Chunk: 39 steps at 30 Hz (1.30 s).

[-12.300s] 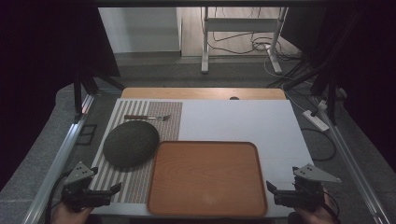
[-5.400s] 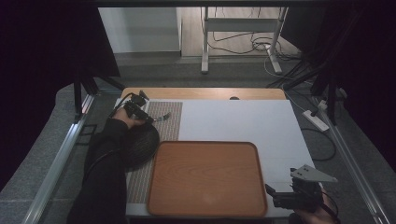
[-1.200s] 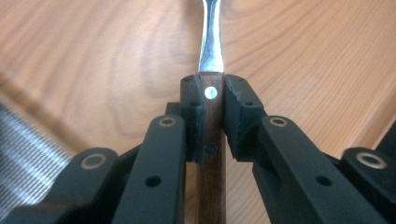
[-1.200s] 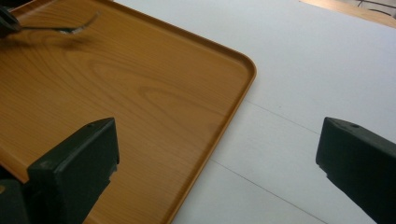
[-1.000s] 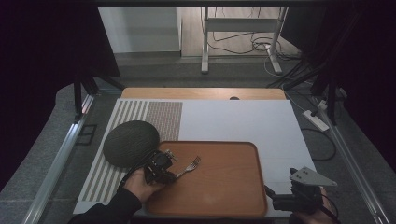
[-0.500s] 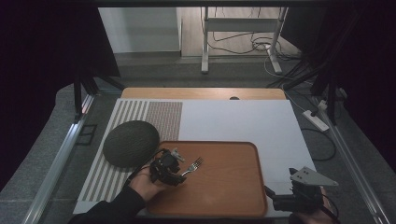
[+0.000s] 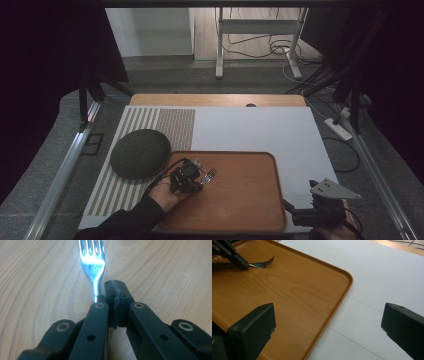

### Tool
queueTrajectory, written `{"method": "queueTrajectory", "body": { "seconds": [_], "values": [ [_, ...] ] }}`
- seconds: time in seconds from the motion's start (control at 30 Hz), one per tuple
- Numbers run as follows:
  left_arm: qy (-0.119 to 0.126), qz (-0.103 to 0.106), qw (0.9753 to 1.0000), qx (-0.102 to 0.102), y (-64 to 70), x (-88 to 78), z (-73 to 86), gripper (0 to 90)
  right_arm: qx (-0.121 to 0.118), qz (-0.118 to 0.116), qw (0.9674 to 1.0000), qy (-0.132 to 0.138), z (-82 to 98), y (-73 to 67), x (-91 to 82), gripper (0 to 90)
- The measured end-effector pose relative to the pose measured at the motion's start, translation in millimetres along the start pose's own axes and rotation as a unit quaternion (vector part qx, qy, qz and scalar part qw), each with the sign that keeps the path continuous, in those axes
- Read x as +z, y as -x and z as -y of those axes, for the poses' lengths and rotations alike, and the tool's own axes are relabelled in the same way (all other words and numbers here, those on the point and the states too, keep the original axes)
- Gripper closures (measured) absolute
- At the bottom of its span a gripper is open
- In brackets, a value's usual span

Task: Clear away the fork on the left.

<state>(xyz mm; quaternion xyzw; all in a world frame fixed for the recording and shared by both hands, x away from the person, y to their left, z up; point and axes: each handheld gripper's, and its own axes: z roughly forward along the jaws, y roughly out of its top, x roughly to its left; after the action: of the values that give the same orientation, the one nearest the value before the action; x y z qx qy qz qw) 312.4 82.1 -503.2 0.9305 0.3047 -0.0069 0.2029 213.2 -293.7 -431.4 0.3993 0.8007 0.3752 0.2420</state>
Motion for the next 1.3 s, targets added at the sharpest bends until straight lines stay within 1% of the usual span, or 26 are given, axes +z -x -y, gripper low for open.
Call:
{"method": "queueTrajectory", "body": {
  "seconds": [0.07,0.13,0.33,0.43,0.73,0.97,1.3],
  "values": [
    [0.0,-0.009,1.0,-0.001,-2.2,-0.8,0.8,89.2,0.0,0.0,1.0,0.0,0.0,0.1,-0.1,0.0],
    [-0.001,-0.012,0.9999,-0.005,-5.9,-1.8,2.1,89.2,0.0,-0.003,1.0,0.002,0.1,0.3,-0.4,0.0],
    [0.003,-0.021,0.9993,-0.032,-19.8,-5.2,7.4,89.1,-0.002,-0.004,1.0,0.002,0.2,0.0,-0.5,0.0],
    [0.007,-0.018,0.9986,-0.049,-28.5,-7.1,11.1,89.1,-0.001,-0.004,1.0,0.002,0.1,0.1,-0.4,0.0],
    [0.005,-0.018,0.9966,-0.081,-46.4,-12.7,20.3,89.1,-0.001,-0.004,1.0,0.001,0.1,-0.1,0.0,0.0],
    [0.005,-0.022,0.9946,-0.101,-55.6,-15.9,26.1,89.0,-0.005,-0.003,1.0,-0.001,0.0,-0.6,-0.1,0.0],
    [0.004,-0.034,0.9916,-0.124,-63.1,-18.9,31.3,88.8,-0.007,-0.003,1.0,-0.002,-0.1,-1.0,0.3,0.0]
  ]
}}
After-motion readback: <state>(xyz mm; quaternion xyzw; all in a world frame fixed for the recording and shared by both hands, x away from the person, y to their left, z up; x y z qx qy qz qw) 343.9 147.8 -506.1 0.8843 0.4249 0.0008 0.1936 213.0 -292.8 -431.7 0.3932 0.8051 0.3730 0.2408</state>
